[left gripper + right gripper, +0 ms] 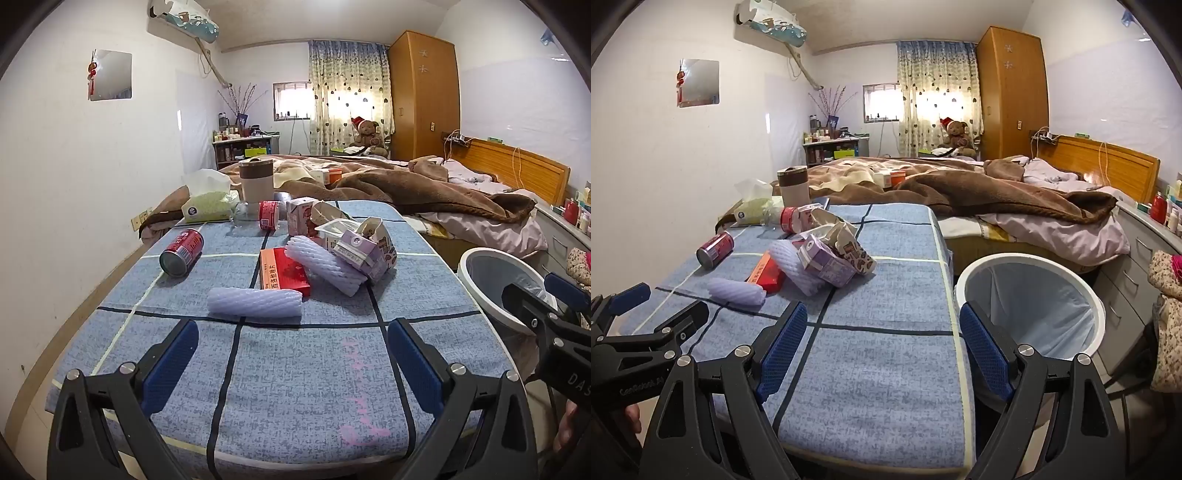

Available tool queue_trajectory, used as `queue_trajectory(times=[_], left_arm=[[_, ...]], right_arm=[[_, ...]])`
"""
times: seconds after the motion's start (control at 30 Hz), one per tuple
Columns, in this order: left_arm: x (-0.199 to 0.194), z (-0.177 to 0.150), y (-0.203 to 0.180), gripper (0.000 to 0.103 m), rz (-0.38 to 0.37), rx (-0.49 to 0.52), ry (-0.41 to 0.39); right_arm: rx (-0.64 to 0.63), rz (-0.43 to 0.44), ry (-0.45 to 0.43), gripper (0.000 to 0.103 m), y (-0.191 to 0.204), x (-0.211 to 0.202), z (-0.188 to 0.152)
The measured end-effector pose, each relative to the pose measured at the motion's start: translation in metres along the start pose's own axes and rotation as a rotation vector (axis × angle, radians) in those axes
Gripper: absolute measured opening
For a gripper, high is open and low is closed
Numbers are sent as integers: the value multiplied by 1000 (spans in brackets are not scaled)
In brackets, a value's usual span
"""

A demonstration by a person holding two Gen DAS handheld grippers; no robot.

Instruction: Collect trash

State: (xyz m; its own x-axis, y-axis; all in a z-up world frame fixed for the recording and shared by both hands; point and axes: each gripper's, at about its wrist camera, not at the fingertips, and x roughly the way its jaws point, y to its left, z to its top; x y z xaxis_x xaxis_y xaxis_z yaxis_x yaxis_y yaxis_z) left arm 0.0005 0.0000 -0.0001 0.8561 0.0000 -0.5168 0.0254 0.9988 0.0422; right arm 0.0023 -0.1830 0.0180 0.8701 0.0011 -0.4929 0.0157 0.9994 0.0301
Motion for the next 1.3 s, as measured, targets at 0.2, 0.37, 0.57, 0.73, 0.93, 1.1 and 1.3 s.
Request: queue_trajectory(times=[0.2, 0.37, 0.57, 0.73, 0.93, 1.1, 1.3], left_arm=[[-2, -1, 0, 103, -4, -6, -13], [0, 0, -1, 103, -2, -5, -10], [3, 3, -2, 103, -2, -3, -12], [-3, 4, -1, 103, 1, -5, -12], [-1, 4, -1, 103, 1, -10, -11], [-2, 4, -1, 103, 1, -9, -12], [-1, 5, 0, 103, 1, -11, -13]], right_arm=[[5, -2, -1, 86, 0, 0, 0], [9, 1, 4, 86, -6, 3, 1], [7, 0, -1, 86, -2, 0, 1], [9, 0, -3, 86, -3, 0, 2], [14, -5, -5, 86, -5, -2, 3], [12, -6, -5, 86, -5, -2, 3], [13, -7, -6, 86, -7, -2, 4]])
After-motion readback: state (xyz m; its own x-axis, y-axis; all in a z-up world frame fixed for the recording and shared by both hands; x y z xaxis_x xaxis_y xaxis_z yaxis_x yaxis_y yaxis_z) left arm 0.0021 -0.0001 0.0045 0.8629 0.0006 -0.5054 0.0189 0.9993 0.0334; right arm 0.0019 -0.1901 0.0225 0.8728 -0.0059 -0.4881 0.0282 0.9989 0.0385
